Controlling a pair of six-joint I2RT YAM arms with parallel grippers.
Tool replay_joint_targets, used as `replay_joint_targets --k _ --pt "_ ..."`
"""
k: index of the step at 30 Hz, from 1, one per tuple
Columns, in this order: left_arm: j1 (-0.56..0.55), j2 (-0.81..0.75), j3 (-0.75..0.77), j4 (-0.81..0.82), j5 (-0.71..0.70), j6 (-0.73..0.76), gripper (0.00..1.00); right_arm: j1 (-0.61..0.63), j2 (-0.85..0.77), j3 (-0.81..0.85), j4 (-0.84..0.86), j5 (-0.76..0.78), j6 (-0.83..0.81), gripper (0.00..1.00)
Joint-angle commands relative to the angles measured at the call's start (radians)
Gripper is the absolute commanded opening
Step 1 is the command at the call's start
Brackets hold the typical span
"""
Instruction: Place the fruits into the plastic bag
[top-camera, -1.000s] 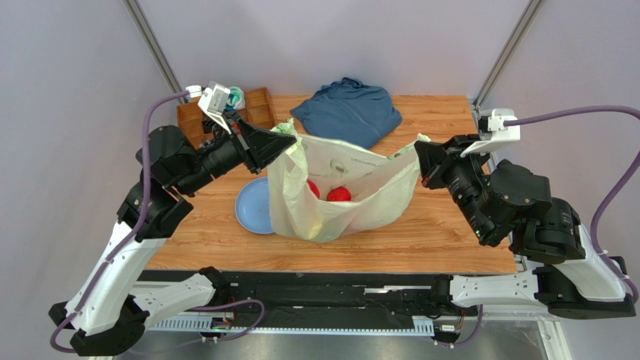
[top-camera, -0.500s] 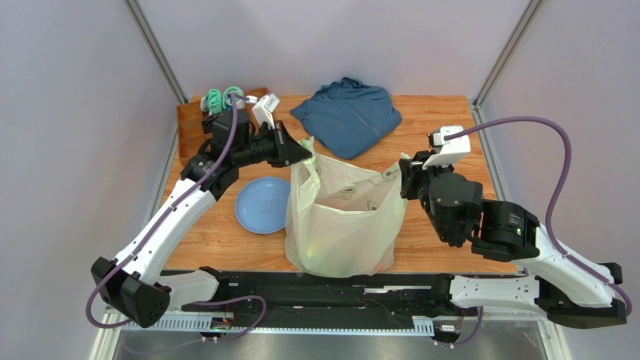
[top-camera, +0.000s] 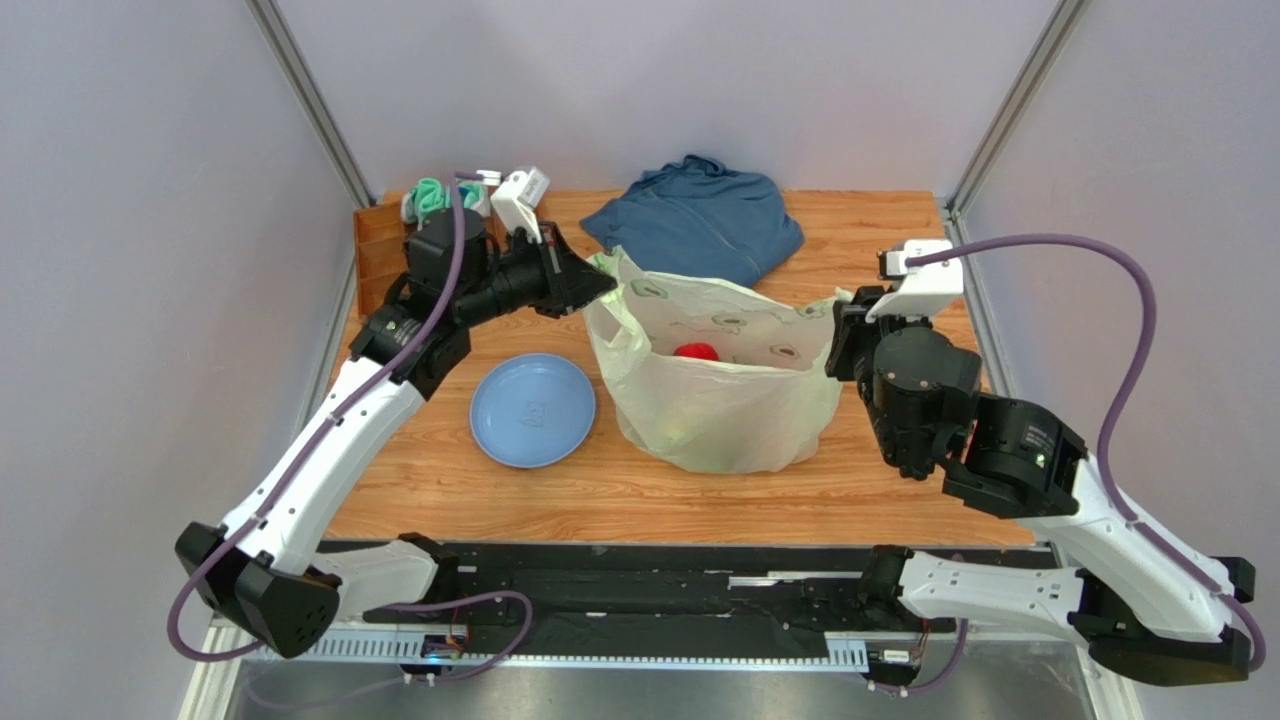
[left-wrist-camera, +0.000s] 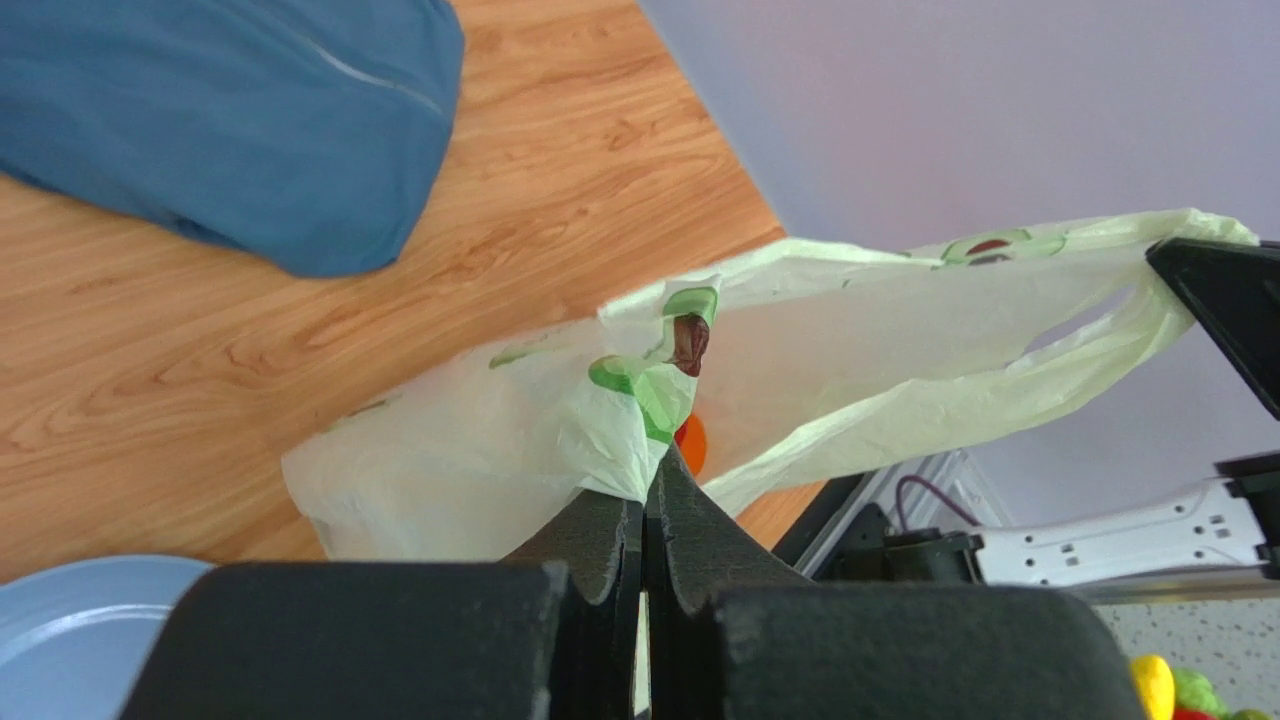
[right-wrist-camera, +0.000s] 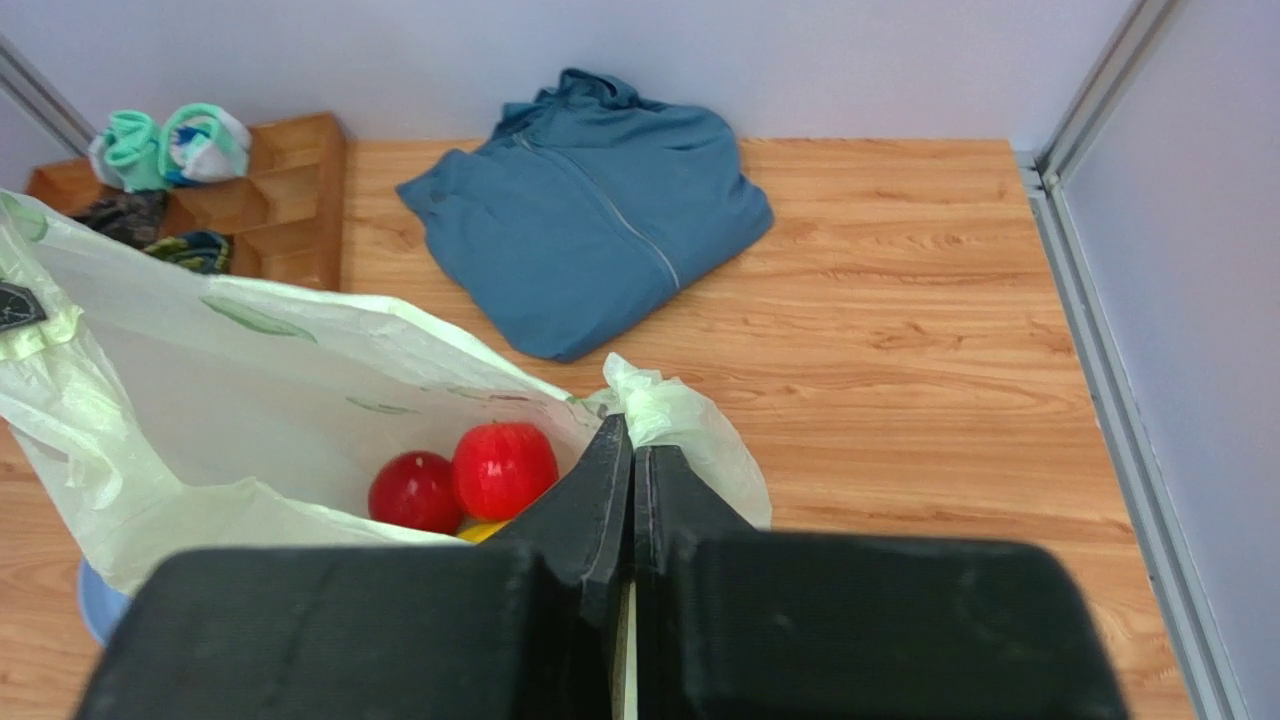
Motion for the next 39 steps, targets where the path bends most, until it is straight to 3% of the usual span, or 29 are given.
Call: replay_joint_targets --k 1,3,5,6,8,9,10,17,25,28,33,35,39 --pt "0.0 0.063 -0.007 -0.002 0.035 0.055 0.0 -0.038 -0.014 -0.054 0.014 -0.053 0.039 0.0" --pt "0.002 0.062 -0.004 -0.007 0.046 0.059 0.03 -0.04 -0.009 -0.057 0.004 -0.064 0.056 0.0" --pt "0.0 0.051 -0.003 -0.007 0.038 0.064 0.15 -0.04 -0.009 -0.048 0.0 -0.068 0.059 0.0" --pt "0.0 0.039 0.005 -0.013 0.033 0.073 0.29 -0.04 -0.008 -0.041 -0.003 -0.07 0.058 0.01" --pt "0.002 0.028 0.017 -0.022 0.026 0.081 0.43 -0.04 -0.003 -0.032 -0.005 -0.073 0.056 0.07" --pt "0.0 0.019 0.033 -0.039 0.02 0.085 0.55 -0.038 -0.002 -0.022 -0.005 -0.073 0.055 0.09" --pt "0.0 0.014 0.042 -0.053 0.014 0.088 0.59 -0.04 0.0 -0.017 -0.006 -0.078 0.055 0.13" --pt "0.002 -0.074 0.059 -0.124 -0.086 0.121 0.91 -0.04 -0.005 0.029 -0.019 -0.121 0.061 0.64" --pt "0.143 -0.171 0.024 -0.212 -0.129 0.118 0.93 -0.041 -0.089 0.04 0.026 -0.096 0.056 0.95" --pt "0.21 -0.205 0.019 -0.263 -0.138 0.134 0.93 -0.108 -0.063 0.077 -0.074 -0.097 0.092 0.98" --pt "0.238 -0.306 0.022 -0.38 -0.212 0.219 0.95 -0.49 -0.061 0.016 -0.16 -0.441 0.187 0.99" --pt "0.238 -0.369 0.021 -0.435 -0.238 0.257 0.95 -0.559 -0.112 -0.021 -0.152 -0.466 0.207 0.99" --pt "0.238 -0.49 -0.015 -0.502 -0.284 0.273 0.96 -0.561 -0.224 -0.128 -0.102 -0.405 0.213 0.99"
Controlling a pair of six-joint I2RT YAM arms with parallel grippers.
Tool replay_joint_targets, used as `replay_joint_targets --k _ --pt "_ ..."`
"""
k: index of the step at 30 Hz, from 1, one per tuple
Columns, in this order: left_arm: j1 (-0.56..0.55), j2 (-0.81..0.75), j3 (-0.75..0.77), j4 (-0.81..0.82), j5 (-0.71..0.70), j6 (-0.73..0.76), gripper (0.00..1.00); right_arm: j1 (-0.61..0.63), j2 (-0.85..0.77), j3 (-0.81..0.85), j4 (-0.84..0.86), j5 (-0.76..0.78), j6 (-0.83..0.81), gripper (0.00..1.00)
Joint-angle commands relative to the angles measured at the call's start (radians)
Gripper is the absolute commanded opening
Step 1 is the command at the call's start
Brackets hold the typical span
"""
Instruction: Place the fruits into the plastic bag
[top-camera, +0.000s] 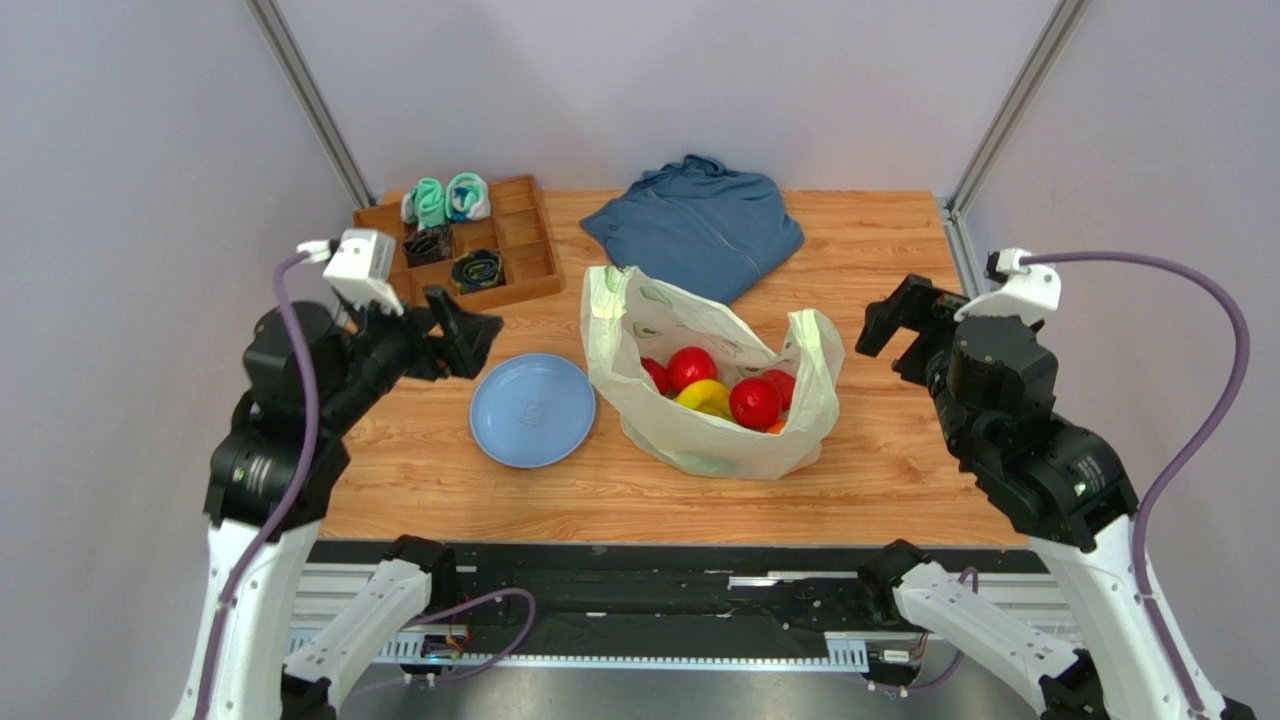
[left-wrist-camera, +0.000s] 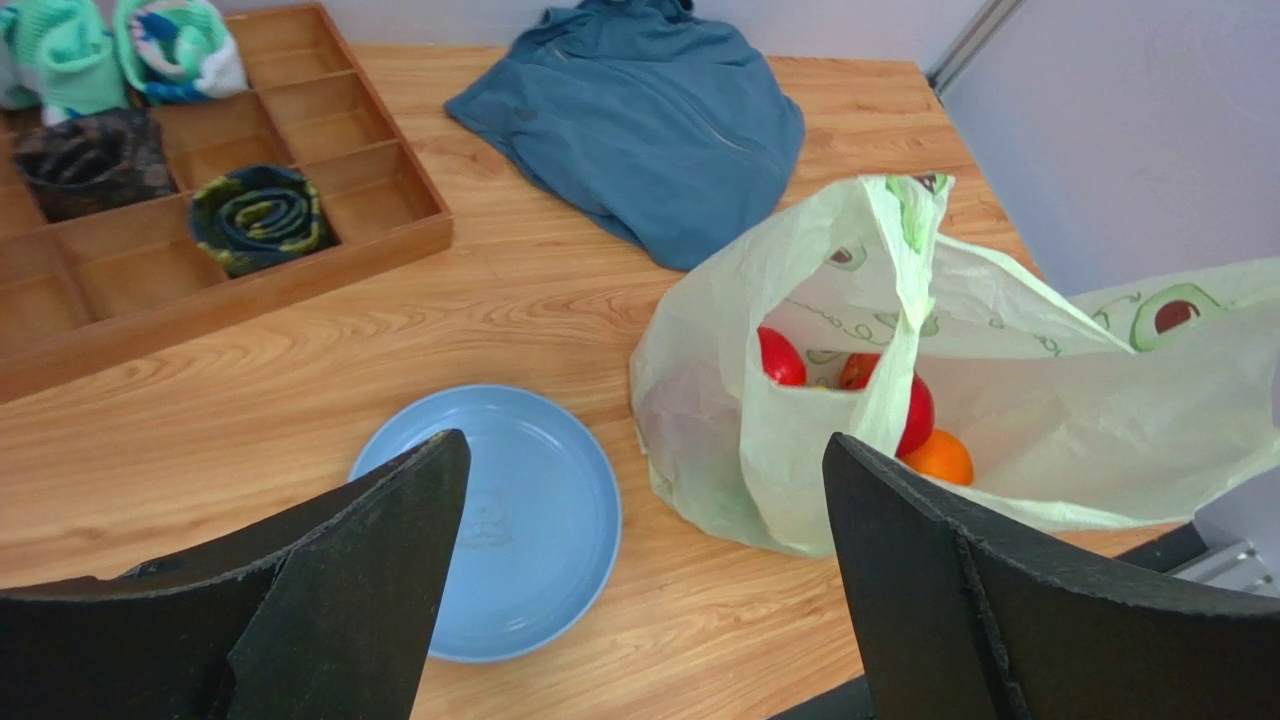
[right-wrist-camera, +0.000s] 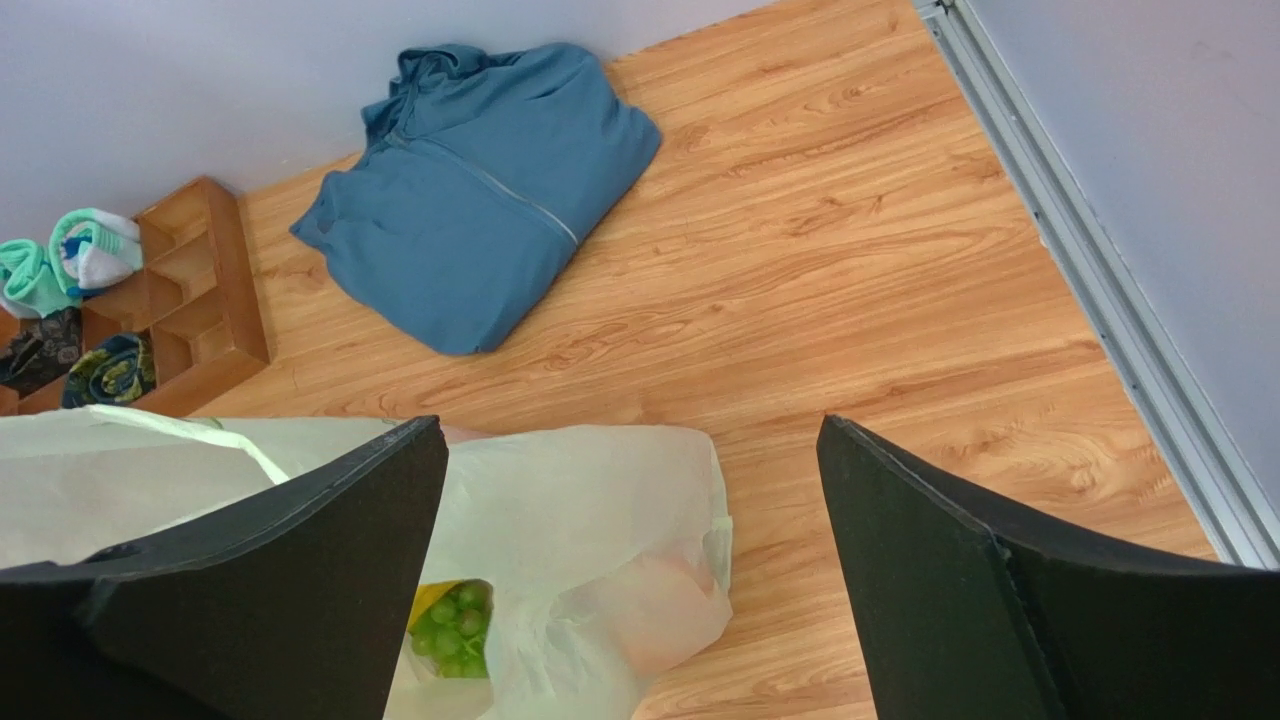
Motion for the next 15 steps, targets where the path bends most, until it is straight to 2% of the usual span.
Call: replay_joint_targets --k 1,5,15 --pt "0.006 -0.137 -0.038 -0.102 -0.067 0.056 0.98 -0.011 -0.144 -0.088 0.035 -0.006 0.045 0.99" --pt "0.006 -0.255 -0.109 -0.136 -0.107 0.035 0.99 -0.011 -0.239 -0.191 0.067 0.039 0.051 0.99" --pt "0.006 -0.291 -0.08 -0.21 -0.178 0.033 0.99 -0.011 -0.267 -0.235 0.084 0.05 0.037 0.98"
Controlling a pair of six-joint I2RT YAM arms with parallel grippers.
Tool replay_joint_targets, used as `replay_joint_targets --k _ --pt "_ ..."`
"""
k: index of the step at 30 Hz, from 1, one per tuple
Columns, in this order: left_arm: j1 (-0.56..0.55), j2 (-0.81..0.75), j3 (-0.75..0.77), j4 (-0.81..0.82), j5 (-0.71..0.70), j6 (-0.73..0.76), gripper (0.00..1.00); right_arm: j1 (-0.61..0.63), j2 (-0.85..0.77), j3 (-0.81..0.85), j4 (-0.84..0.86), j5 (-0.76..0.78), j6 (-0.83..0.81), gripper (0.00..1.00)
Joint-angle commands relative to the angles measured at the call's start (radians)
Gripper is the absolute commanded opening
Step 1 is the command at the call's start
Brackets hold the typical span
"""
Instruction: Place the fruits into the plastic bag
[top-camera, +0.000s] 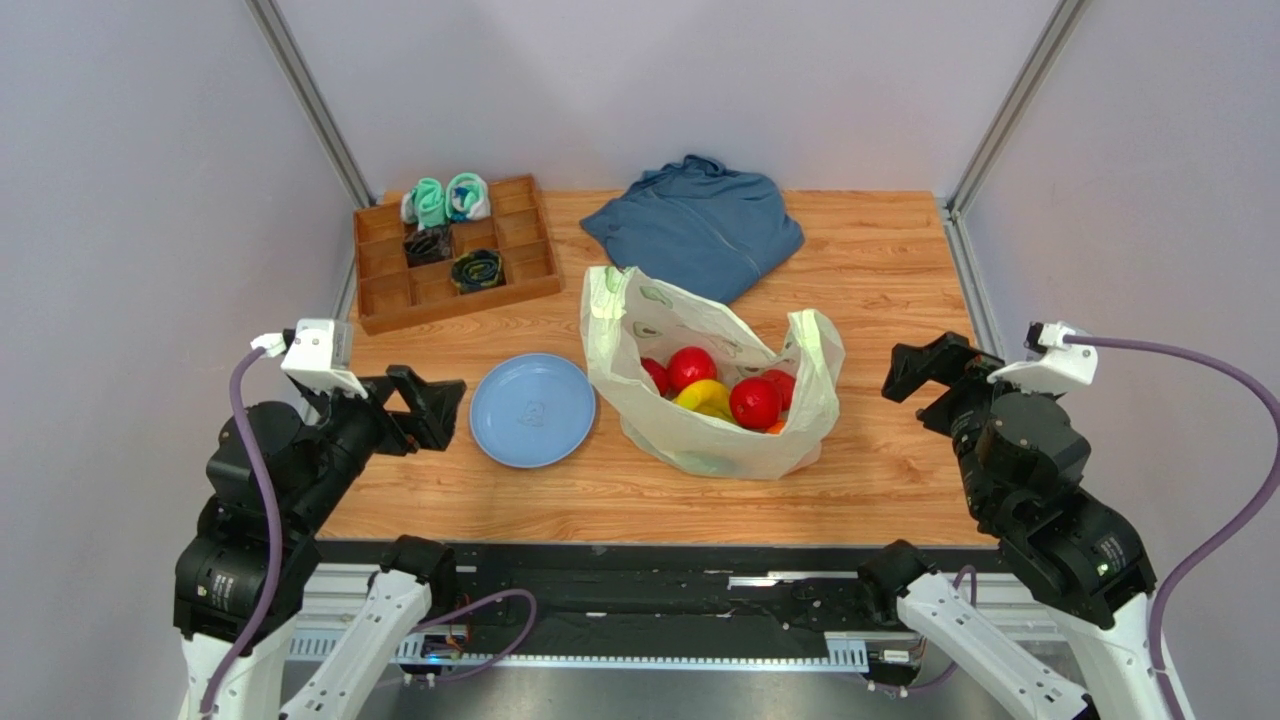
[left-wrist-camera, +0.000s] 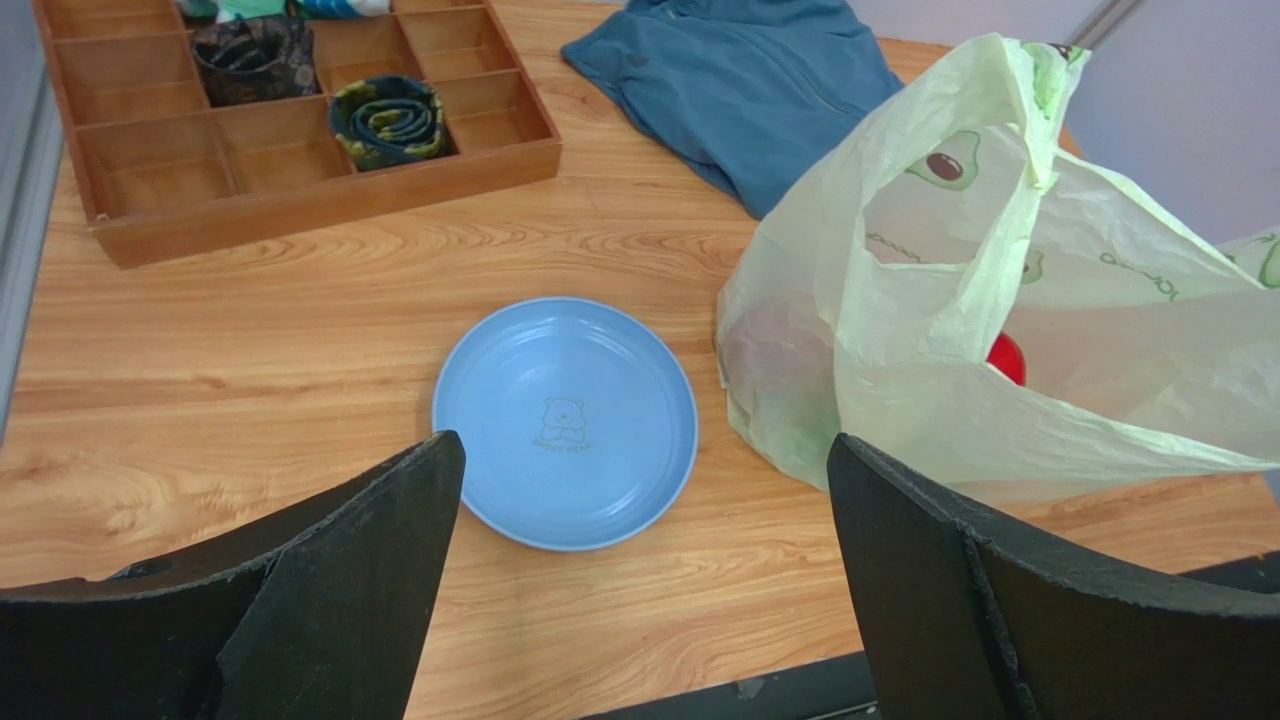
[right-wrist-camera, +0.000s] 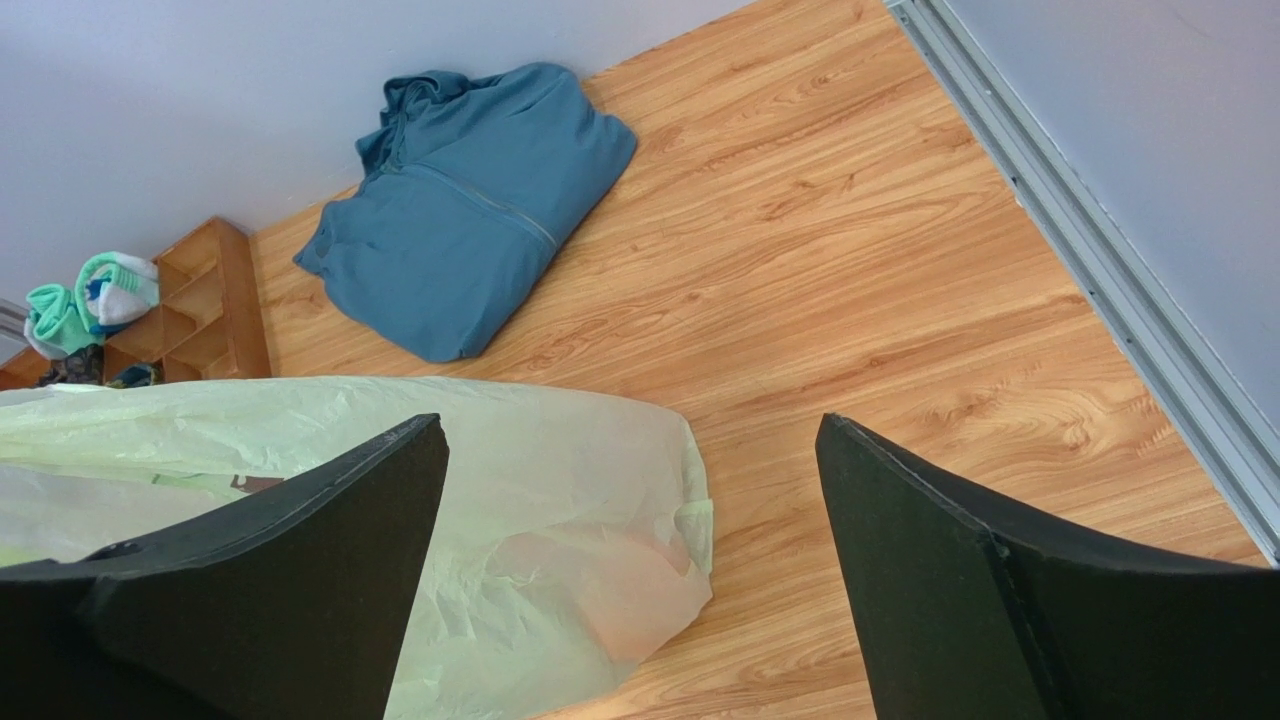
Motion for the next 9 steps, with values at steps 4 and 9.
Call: replay_joint_targets --k 4,9 --pt "0.005 0.001 0.035 -0.024 -0.03 0.016 0.99 -0.002 0.004 -0.004 0.059 0.009 -0.002 0.98" --pt "0.005 0.0 0.041 -0.028 -0.032 0.015 0.99 -0.002 0.002 -0.003 0.058 0.009 -0.002 0.97"
